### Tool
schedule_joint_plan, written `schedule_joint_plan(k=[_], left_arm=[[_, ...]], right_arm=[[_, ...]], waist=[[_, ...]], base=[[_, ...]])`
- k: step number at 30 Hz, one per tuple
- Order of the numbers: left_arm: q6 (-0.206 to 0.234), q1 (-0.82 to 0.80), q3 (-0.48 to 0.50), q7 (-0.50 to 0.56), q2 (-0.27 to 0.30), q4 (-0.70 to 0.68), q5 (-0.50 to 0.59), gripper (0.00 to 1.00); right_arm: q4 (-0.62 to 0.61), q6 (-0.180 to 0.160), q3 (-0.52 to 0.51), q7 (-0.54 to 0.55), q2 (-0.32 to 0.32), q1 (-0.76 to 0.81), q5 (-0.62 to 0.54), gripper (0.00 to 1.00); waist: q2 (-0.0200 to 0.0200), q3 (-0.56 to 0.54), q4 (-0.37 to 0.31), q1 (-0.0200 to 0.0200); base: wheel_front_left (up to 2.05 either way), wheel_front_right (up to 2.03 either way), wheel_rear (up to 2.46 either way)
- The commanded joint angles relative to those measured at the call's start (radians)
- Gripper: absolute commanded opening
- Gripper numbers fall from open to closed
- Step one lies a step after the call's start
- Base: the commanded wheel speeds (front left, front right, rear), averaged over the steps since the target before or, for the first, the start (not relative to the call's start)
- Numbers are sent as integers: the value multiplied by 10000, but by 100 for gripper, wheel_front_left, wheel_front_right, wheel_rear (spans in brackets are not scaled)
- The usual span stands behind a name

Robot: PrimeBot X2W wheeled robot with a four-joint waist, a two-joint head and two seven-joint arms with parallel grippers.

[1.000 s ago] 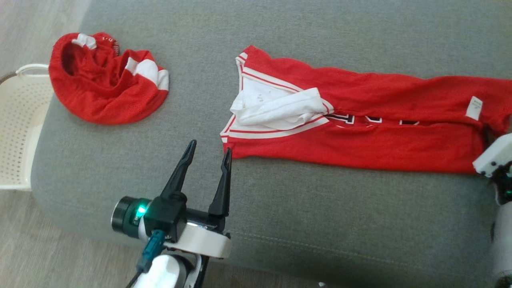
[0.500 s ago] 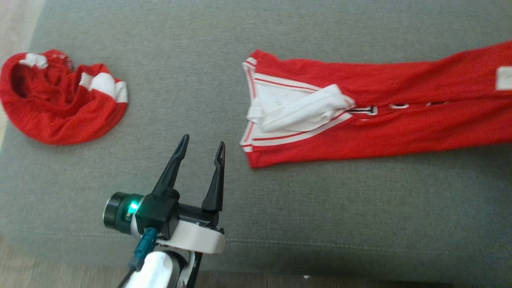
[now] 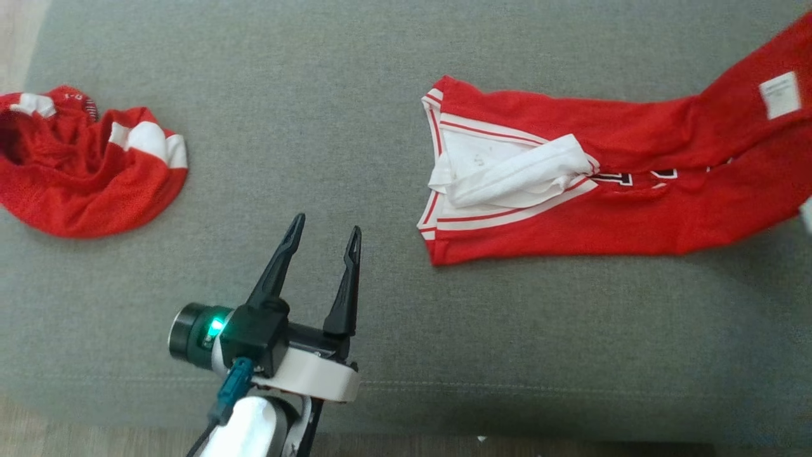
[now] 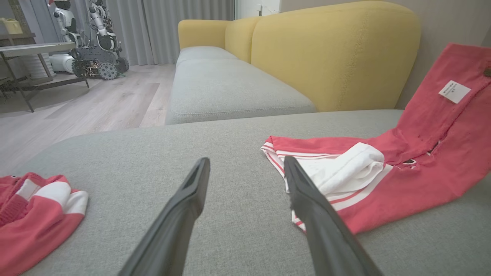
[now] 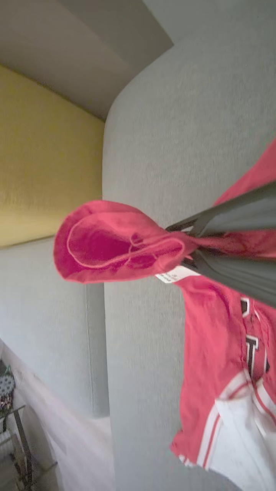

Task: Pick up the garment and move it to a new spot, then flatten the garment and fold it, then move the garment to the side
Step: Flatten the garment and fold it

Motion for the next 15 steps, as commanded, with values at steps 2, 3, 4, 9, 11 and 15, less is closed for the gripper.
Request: schedule_joint_plan(k=[2,3,4,9,11,15], left_arm=[[-37,-276,278,-120,-58,-231,-4,100],[-43,-281,261,-120,-66,-205,-23,100],[-41,-284,245,-120,-73,-184,-43,100],[-35,-313,128,-120,-101,-101,-135,100],[-29,-317,77,-120,-107,-66,-171,100],[-5,-312,17,-120,-114,-10,-219,100]], right_arm=[[-988,62,654,282,167,195,340,0],[-1140,62,841,350,300,222,389,0],[-1248,62,1019,404,455,230,437,0],[-1060,62,1863,469,1202,136,636,0],[-733,62,2043,381,1529,40,686,0],[-105,62,2215,201,1911,-96,755,0]], waist=[[0,-111,166,0],[0,-147,231,0],[0,-174,300,0],[0,-278,754,0],[0,-322,974,0],[0,-371,1309,0]], base=[[0,0,0],[0,0,0],[0,0,0],[0,0,0],[0,0,0],[0,0,0]])
